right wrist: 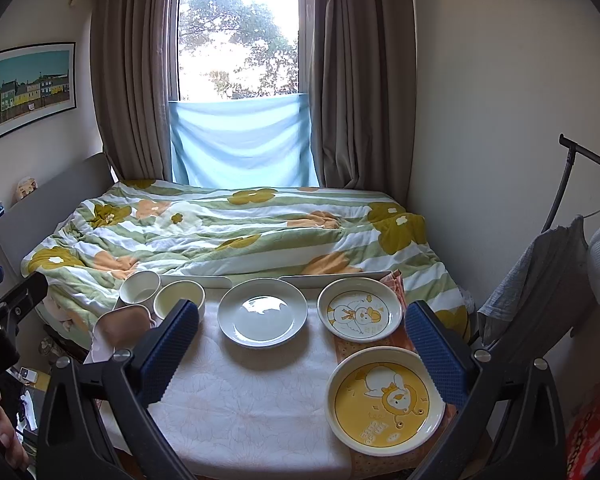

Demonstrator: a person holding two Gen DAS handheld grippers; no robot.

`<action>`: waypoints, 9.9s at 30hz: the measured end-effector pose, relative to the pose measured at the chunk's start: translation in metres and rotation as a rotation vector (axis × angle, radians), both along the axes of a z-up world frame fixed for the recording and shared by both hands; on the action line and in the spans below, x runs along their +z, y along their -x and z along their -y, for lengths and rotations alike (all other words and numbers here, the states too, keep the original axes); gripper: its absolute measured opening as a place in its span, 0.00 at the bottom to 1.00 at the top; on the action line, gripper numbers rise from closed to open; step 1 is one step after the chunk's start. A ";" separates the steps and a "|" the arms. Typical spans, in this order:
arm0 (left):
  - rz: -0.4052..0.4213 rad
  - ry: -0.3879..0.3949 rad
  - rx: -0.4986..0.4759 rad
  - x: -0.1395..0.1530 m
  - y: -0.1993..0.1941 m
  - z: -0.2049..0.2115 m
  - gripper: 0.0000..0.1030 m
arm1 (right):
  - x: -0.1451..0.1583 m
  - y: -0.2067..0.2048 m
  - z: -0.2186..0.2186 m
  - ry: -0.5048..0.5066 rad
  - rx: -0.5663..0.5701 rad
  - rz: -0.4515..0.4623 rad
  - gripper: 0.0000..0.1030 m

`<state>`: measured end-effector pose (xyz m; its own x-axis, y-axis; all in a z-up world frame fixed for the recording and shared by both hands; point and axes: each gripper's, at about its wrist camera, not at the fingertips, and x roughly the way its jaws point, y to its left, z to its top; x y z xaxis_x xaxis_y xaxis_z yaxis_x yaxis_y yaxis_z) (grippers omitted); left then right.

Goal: Organize plates and bowls

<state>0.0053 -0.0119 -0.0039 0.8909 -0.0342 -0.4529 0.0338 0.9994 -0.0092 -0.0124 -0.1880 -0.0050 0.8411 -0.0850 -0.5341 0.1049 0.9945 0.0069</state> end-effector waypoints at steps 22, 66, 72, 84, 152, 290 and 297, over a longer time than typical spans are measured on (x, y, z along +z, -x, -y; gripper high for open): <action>-0.109 -0.013 -0.166 -0.025 -0.035 0.020 1.00 | -0.022 0.003 0.032 -0.056 -0.095 -0.092 1.00; -0.879 -0.102 -0.562 -0.292 -0.168 0.279 0.18 | -0.255 -0.028 0.261 -0.552 -0.145 -0.552 0.17; -0.861 -0.172 -0.583 -0.286 -0.163 0.290 0.18 | -0.254 -0.034 0.253 -0.403 -0.106 -0.578 0.16; -0.765 -0.171 -0.538 -0.262 -0.137 0.276 0.18 | -0.239 -0.042 0.241 -0.228 -0.024 -0.551 0.17; -0.692 -0.130 -0.110 -0.246 -0.098 -0.037 0.81 | -0.247 -0.095 -0.028 -0.148 0.219 -0.583 0.99; -0.765 -0.114 -0.086 -0.271 -0.117 0.002 0.19 | -0.239 -0.108 -0.067 0.123 0.452 -0.638 0.16; -0.759 -0.181 -0.066 -0.271 -0.116 0.011 0.19 | -0.238 -0.108 -0.069 0.142 0.440 -0.628 0.16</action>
